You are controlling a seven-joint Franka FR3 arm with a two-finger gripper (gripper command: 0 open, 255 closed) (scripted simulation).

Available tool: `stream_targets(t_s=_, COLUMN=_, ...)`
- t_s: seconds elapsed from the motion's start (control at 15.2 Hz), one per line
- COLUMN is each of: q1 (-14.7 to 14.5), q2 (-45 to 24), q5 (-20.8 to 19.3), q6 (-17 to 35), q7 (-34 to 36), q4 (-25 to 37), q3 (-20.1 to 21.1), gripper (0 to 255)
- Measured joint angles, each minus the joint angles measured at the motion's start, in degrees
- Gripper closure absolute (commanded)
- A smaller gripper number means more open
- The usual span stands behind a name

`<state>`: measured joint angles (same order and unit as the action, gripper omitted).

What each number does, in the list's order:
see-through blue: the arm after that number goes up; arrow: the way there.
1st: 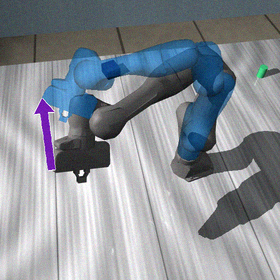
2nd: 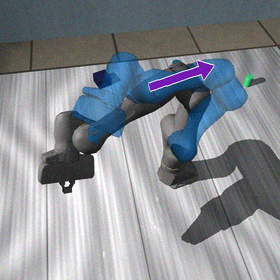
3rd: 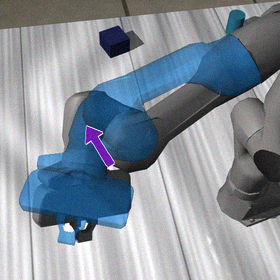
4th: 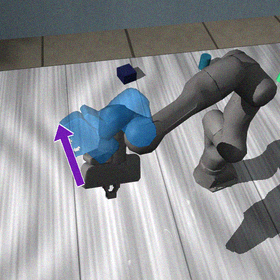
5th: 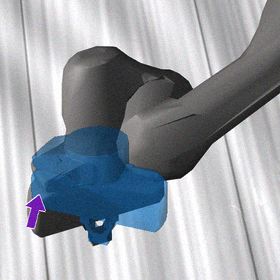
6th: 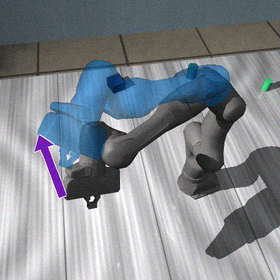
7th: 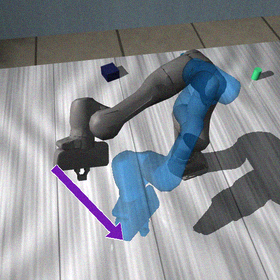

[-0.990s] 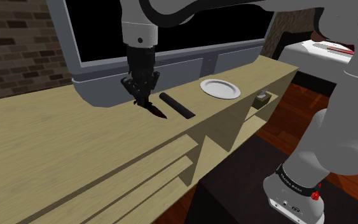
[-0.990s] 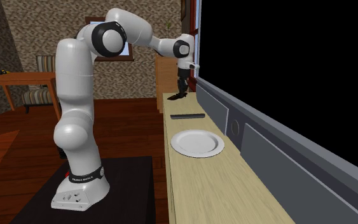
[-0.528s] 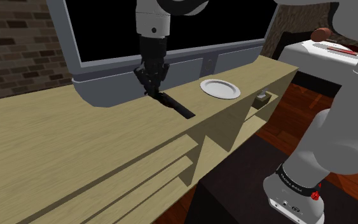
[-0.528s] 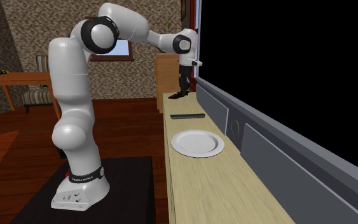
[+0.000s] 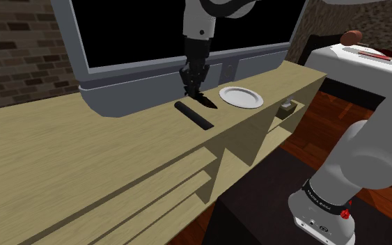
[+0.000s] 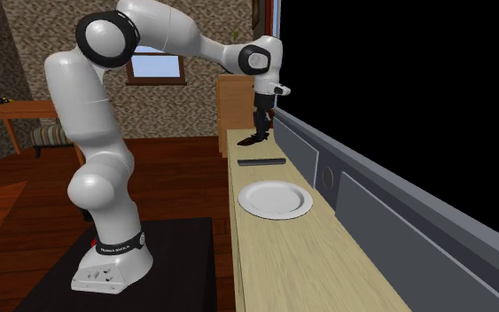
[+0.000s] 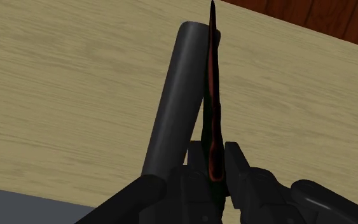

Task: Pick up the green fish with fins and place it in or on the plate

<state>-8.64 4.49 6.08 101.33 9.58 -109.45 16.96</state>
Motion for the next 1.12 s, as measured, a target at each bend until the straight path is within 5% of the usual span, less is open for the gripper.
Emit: stream_targets(t_s=1.12, q1=10.1, q2=6.8, q5=-2.6, q6=-1.1, q7=-23.4, q4=-7.4, q3=-13.8, gripper=255)
